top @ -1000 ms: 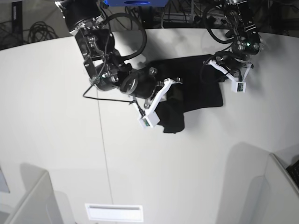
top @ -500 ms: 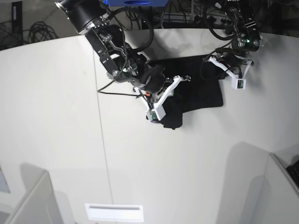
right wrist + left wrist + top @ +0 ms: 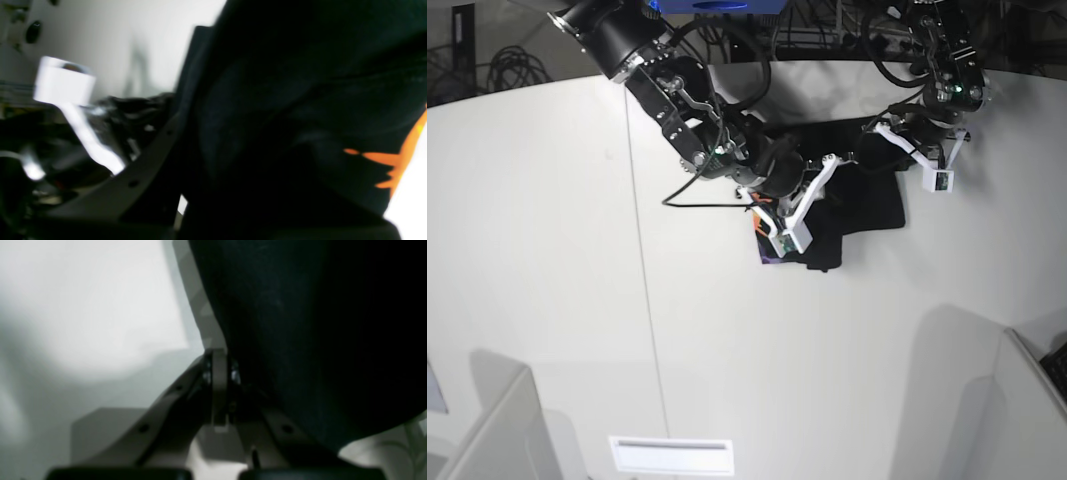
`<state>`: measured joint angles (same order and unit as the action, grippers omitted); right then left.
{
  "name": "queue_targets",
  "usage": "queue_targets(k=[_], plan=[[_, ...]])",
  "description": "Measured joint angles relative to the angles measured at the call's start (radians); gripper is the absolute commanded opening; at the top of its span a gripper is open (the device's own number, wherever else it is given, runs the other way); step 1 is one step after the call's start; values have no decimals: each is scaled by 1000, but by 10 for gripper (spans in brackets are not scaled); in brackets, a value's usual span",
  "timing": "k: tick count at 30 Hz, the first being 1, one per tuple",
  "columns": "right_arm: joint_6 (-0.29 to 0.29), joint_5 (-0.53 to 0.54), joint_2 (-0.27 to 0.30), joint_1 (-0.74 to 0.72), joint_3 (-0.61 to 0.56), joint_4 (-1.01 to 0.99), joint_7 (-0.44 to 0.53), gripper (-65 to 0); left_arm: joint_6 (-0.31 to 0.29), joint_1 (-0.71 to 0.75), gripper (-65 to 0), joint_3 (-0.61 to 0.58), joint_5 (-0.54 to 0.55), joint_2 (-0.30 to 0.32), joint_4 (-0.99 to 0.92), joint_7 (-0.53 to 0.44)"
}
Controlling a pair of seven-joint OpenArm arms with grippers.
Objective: Fold the T-shirt properly
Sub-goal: 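Lay the right-held end over the shirt, folding it in half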
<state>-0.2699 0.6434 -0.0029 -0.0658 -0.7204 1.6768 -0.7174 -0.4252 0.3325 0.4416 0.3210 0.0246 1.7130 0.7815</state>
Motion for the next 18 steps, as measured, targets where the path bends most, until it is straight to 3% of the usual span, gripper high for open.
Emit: queue_targets(k=[18], plan=[[7, 5, -36, -32, -36, -105, 4, -650, 0, 16, -650, 10, 1, 2, 1, -9]])
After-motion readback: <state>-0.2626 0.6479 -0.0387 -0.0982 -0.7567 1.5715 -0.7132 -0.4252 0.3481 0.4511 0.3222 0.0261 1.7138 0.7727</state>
